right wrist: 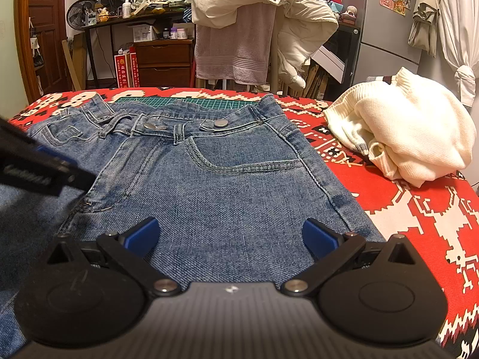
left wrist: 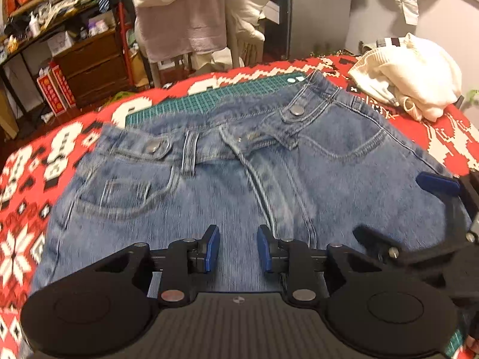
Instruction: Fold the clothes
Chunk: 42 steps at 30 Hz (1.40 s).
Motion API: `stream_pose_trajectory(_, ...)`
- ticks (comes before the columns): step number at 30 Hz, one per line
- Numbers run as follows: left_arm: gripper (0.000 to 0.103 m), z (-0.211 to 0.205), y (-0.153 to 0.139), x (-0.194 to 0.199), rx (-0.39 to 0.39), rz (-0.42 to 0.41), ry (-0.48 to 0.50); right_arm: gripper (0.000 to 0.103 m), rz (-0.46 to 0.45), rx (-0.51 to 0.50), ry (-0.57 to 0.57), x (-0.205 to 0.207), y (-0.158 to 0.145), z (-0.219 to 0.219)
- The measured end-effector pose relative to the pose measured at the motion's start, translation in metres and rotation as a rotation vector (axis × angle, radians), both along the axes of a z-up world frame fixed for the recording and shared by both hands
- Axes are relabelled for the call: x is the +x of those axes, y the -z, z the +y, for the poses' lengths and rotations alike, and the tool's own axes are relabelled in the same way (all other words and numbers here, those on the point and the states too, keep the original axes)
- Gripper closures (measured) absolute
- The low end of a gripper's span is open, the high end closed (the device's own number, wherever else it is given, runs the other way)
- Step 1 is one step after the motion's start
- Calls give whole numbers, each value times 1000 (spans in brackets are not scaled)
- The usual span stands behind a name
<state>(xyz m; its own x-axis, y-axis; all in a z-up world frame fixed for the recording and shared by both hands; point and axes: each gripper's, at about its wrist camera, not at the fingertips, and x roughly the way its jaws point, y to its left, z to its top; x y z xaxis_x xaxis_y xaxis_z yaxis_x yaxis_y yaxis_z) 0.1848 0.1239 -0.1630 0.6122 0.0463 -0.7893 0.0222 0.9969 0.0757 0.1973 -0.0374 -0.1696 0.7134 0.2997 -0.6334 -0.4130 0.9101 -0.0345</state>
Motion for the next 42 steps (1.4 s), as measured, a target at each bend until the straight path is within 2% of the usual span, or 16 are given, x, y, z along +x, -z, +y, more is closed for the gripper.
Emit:
stream_pose_trajectory(10,75,0,1,16,0,-15,0,0,0,0,0,0,0,0)
stream_pose_trajectory(15,75,9,4,-1,-54,-26,-14,0,0,0,0,0,0,0)
stream_pose_trajectory(20,75,9,6,-32,-68,-29,9,0,0,0,1,-1,0,0)
stream_pose_trajectory(23,84,6,2,-45,-91,-34,29,0,0,0,1,0,0,0)
stream_pose_trajectory(28,85,-4,-13,-20,-182,-62,49,0,0,0,1,0,0,0)
stream_pose_trajectory(31,85,-15,-15,2,-178,-69,59,0,1,1,1,1,0,-1)
stream_pose_trajectory(35,98,-22,-3,28,-118,-38,29,0,1,1,1,1,0,-1)
stream_pose_trajectory(36,101,-19,-1,28,-123,-36,19,1,1,1,1,1,0,-1)
stream_pose_trajectory(42,100,5,5,16,-194,-44,-10,1,1,0,0,1,0,-1)
